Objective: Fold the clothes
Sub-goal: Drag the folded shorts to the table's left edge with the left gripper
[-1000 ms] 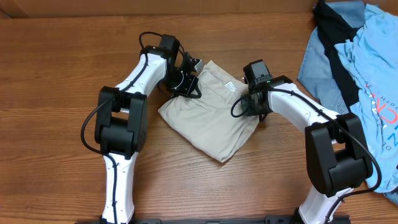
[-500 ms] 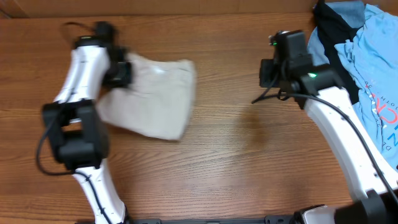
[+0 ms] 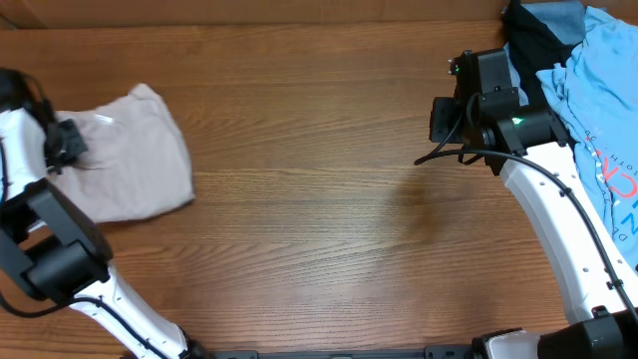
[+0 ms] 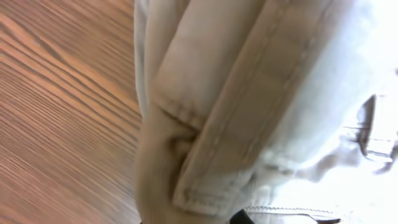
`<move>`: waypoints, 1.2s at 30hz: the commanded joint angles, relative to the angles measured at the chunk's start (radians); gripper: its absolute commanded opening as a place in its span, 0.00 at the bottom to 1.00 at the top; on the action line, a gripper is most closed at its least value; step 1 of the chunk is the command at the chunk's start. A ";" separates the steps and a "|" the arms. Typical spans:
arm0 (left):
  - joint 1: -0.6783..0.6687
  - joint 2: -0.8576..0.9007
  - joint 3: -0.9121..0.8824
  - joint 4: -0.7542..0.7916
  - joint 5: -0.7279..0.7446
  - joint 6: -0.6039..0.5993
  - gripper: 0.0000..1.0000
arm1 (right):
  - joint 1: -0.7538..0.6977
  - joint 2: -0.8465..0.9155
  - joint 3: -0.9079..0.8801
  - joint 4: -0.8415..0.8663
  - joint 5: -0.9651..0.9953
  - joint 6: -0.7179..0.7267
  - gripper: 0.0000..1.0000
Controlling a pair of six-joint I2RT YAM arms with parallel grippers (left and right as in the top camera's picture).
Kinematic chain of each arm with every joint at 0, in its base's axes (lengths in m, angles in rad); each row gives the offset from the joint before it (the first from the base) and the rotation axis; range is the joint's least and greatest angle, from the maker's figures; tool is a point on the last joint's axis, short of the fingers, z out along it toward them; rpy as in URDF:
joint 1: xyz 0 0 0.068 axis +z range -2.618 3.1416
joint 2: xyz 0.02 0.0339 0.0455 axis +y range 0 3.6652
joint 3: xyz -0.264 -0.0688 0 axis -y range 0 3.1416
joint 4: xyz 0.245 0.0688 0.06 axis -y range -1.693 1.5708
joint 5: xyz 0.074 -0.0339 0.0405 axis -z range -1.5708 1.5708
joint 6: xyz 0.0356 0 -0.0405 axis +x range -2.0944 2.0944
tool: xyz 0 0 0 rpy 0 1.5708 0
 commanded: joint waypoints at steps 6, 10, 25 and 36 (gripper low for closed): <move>0.016 -0.014 0.001 0.208 0.076 0.055 0.10 | -0.002 -0.002 0.003 0.002 0.007 0.005 0.45; 0.000 -0.011 0.001 0.309 0.073 0.089 0.10 | -0.002 -0.002 0.003 0.002 0.007 0.006 0.45; -0.003 -0.012 0.117 0.303 -0.002 0.071 1.00 | -0.002 -0.002 0.003 0.001 0.007 0.032 0.44; -0.190 -0.008 0.239 0.103 0.306 0.043 0.31 | -0.002 -0.002 0.003 -0.018 0.006 0.032 0.44</move>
